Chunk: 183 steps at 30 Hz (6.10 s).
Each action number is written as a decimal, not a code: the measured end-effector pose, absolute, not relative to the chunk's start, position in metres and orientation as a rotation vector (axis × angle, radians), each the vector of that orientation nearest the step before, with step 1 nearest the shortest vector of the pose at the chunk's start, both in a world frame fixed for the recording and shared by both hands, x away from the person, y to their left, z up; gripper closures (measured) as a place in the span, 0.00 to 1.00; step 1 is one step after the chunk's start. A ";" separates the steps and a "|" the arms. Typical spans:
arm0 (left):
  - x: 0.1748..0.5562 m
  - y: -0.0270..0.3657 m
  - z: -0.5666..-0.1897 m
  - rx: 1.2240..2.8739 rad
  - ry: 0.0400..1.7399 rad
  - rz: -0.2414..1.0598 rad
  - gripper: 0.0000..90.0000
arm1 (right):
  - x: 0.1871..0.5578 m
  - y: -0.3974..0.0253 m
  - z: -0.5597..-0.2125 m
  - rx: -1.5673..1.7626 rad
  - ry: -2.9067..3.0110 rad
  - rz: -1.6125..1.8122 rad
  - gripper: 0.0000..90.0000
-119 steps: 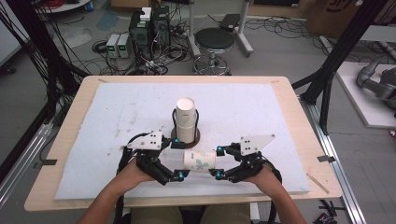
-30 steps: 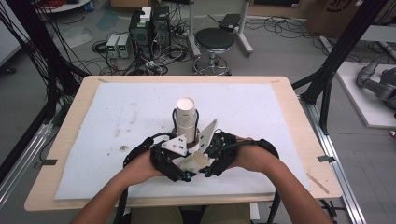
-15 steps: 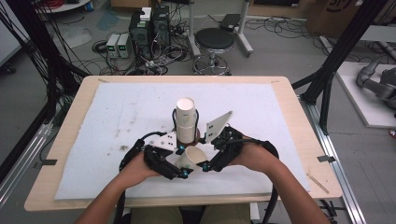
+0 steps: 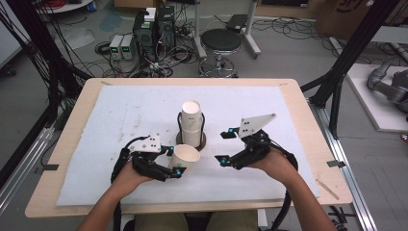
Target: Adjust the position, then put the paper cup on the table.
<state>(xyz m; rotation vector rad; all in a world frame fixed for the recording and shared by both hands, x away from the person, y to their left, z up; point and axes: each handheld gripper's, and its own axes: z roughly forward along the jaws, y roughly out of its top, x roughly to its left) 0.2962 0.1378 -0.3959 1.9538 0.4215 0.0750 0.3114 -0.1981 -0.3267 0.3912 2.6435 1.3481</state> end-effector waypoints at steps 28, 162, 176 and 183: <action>0.294 0.220 -0.396 1.564 0.606 0.429 0.37 | 0.285 -0.295 -0.391 0.815 2.125 1.432 0.25; 0.274 0.271 -0.412 1.478 0.808 0.605 0.17 | 0.275 -0.309 -0.395 0.897 2.093 1.348 0.25; 0.273 0.269 -0.412 1.484 0.807 0.614 0.17 | 0.275 -0.308 -0.395 0.909 2.097 1.353 0.25; 0.273 0.269 -0.412 1.480 0.812 0.614 0.17 | 0.274 -0.308 -0.394 0.905 2.097 1.353 0.25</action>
